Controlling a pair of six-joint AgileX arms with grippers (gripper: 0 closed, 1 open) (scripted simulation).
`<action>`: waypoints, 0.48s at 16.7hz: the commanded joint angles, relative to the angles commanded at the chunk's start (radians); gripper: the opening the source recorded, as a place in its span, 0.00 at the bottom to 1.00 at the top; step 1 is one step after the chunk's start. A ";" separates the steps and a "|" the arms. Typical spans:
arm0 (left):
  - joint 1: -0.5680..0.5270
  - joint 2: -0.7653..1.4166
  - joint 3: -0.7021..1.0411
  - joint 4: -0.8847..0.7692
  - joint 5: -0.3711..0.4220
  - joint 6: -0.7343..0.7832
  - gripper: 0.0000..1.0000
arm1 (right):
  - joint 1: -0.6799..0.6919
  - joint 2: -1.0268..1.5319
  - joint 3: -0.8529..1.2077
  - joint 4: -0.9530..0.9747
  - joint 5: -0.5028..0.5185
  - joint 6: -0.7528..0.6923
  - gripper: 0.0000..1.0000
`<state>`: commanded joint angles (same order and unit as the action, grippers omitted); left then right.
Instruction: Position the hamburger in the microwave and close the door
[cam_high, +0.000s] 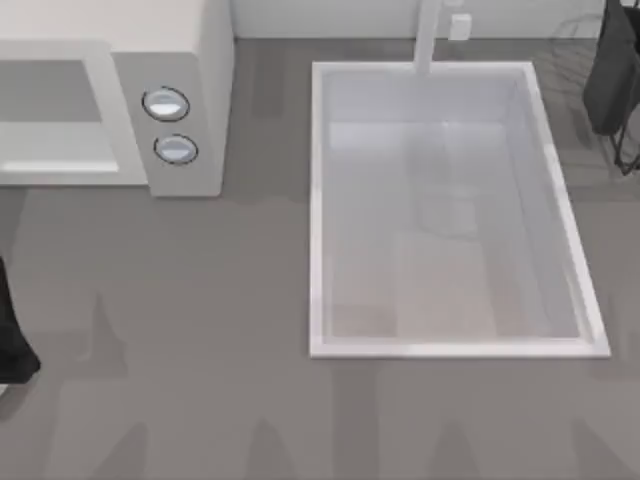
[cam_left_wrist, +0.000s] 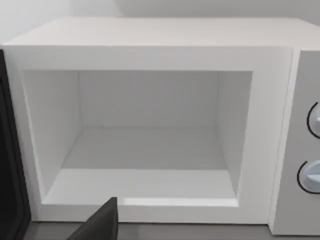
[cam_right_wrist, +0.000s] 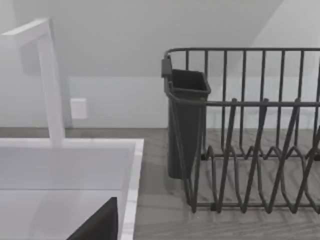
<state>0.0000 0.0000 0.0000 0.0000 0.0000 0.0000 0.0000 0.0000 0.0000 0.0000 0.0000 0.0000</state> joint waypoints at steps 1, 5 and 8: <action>0.000 0.000 0.000 0.000 0.000 0.000 1.00 | 0.000 0.000 0.000 0.000 0.000 0.000 1.00; 0.009 0.064 0.045 -0.045 -0.002 0.021 1.00 | 0.000 0.000 0.000 0.000 0.000 0.000 1.00; 0.025 0.221 0.147 -0.146 -0.003 0.067 1.00 | 0.000 0.000 0.000 0.000 0.000 0.000 1.00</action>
<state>0.0255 0.2206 0.1468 -0.1458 -0.0033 0.0669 0.0000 0.0000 0.0000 0.0000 0.0000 0.0000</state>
